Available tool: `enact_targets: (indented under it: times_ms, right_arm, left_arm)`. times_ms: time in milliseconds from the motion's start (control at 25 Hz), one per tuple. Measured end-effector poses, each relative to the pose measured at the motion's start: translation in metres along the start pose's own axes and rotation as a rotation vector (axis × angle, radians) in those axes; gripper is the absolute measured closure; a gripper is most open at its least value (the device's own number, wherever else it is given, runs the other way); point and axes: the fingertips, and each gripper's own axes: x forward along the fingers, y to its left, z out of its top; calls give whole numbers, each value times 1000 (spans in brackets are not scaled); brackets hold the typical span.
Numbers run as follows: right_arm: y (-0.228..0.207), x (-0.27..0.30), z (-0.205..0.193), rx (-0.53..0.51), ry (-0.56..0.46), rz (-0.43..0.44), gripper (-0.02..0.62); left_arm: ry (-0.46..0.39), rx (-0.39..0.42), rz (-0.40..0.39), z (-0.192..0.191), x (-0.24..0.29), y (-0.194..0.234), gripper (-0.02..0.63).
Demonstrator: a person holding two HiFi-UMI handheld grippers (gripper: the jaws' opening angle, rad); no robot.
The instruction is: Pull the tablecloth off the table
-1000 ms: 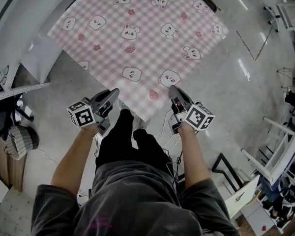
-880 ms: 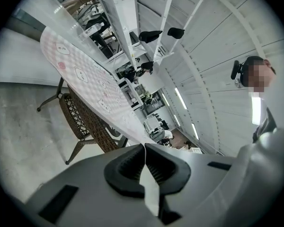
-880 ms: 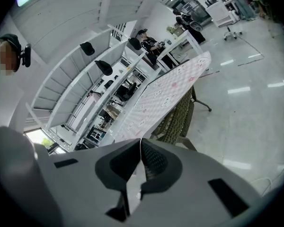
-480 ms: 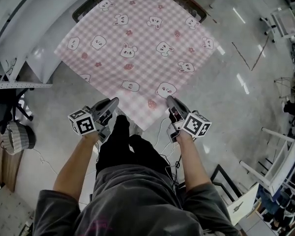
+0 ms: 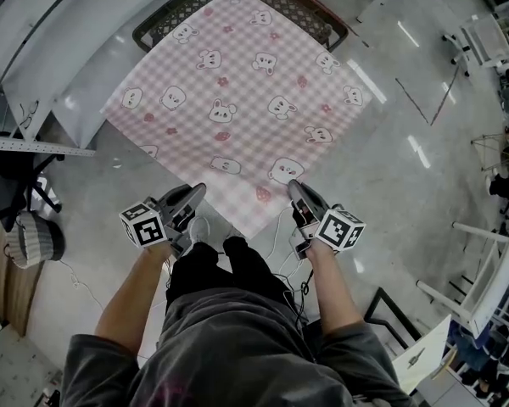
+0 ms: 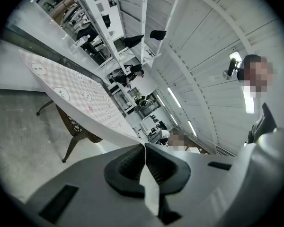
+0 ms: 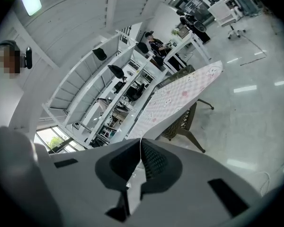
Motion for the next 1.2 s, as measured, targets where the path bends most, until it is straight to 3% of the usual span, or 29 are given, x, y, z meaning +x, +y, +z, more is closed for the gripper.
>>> enact_targets:
  times_ms: [80, 240, 400, 600, 880, 1200]
  right_arm:
    - [-24, 15, 5, -15, 7, 3, 591]
    - [-19, 11, -12, -12, -18, -7, 591]
    - [11, -11, -32, -12, -61, -25, 591]
    - [83, -45, -59, -15, -109, -24, 591]
    - [86, -60, -80, -11, -195, -45, 591]
    - [125, -82, -96, -48, -259, -52, 591]
  left_arm:
    - [-15, 4, -12, -3, 18, 20, 604]
    - [4, 26, -48, -8, 7, 20, 605]
    - [17, 41, -96, -10, -23, 0, 605]
    - [32, 70, -142, 2, -87, -49, 604]
    - [51, 109, -229, -7, -94, -51, 606]
    - [47, 154, -315, 0, -123, -76, 605]
